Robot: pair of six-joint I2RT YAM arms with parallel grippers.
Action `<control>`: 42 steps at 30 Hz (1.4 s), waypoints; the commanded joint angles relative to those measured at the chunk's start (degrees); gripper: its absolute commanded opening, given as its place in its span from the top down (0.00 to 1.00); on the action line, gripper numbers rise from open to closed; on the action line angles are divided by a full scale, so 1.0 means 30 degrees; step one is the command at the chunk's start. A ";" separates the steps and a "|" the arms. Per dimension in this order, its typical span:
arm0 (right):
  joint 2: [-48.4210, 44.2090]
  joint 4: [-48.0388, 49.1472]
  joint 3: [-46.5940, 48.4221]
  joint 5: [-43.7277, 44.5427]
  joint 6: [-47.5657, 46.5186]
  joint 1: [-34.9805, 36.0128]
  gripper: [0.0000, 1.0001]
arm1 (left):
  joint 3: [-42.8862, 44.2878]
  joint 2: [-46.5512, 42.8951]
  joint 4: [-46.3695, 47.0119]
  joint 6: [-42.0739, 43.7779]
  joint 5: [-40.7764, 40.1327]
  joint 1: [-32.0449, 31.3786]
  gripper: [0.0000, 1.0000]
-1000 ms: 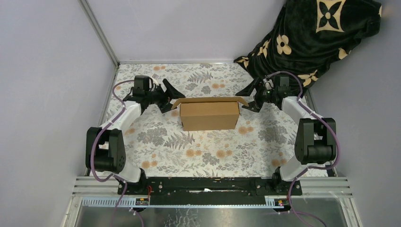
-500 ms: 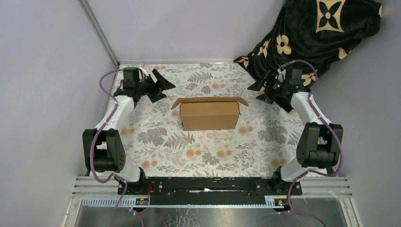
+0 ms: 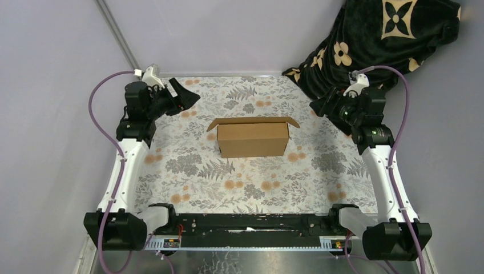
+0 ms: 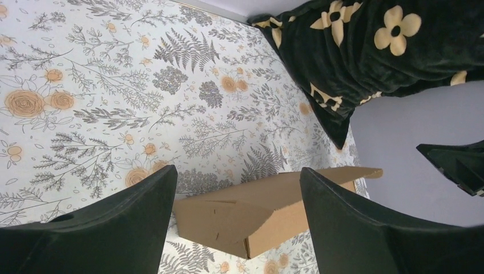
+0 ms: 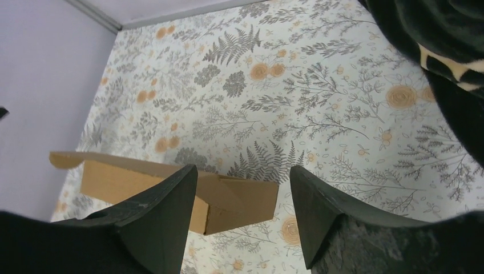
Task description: Fold the paper box
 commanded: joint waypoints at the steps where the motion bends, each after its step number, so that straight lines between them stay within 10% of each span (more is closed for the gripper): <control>1: -0.0604 -0.0440 0.0405 -0.0080 -0.2375 0.1304 0.31 | -0.0481 -0.1052 -0.0214 0.2013 0.0856 -0.0118 0.11; 5: -0.0340 -0.2361 0.2138 -0.1075 -0.2486 0.1421 0.02 | -0.0249 -0.2087 -0.0218 0.2640 0.0650 -0.1086 0.01; 20: 0.4691 -0.4909 1.1916 -0.1777 -0.0145 0.2220 0.00 | 0.4596 -0.0270 -0.0446 0.2920 0.3661 -0.2148 0.01; 29: 0.1625 -0.5533 0.6212 0.1083 -0.4361 0.3631 0.01 | 0.3396 -0.0389 -0.1689 0.6783 -0.2760 -0.7536 0.01; 35: 0.0898 -0.4185 0.3262 0.3062 -0.5413 0.5763 0.20 | 0.2139 -0.0374 -0.1425 0.9142 -0.8899 -1.1424 0.01; 42: -0.0493 -0.2161 -0.0090 0.5328 -0.6028 0.7163 0.25 | -0.0368 -0.1915 0.0569 0.9515 -1.0055 -1.2248 0.01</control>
